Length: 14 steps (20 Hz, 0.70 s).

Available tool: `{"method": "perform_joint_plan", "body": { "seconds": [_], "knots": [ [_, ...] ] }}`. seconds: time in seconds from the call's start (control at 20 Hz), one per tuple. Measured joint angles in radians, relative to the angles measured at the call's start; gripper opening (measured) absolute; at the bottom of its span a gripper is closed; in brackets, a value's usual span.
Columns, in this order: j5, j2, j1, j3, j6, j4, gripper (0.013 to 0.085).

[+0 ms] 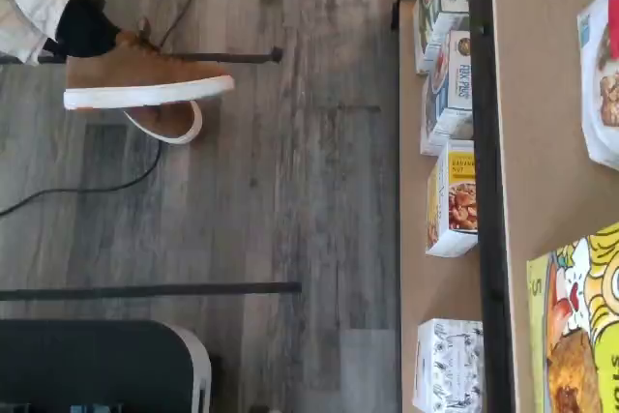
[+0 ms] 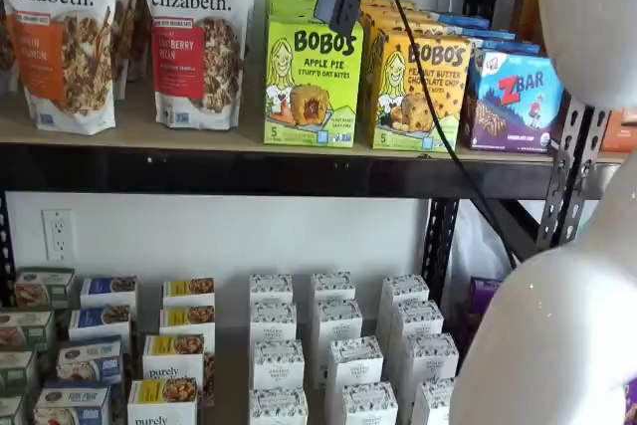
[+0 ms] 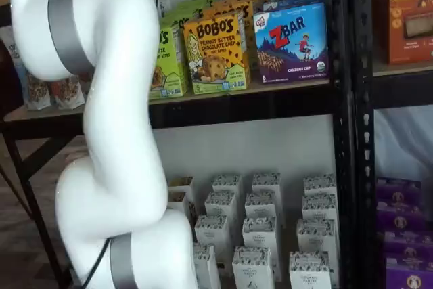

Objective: Pick the green box on the top shelf, the fourth from the left

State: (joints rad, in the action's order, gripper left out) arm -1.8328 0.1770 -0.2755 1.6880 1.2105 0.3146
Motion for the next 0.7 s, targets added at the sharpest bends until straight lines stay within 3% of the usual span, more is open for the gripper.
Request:
{"method": "perform_joint_plan", "body": {
  "seconds": [0.15, 0.45, 0.7],
  "knots": [
    [0.047, 0.006, 0.018, -0.007, 0.011, 0.035, 0.0850],
    [0.053, -0.033, 0.034, 0.048, 0.018, 0.051, 0.0850],
    [0.146, -0.022, 0.037, 0.016, 0.029, 0.043, 0.0850]
  ]
}}
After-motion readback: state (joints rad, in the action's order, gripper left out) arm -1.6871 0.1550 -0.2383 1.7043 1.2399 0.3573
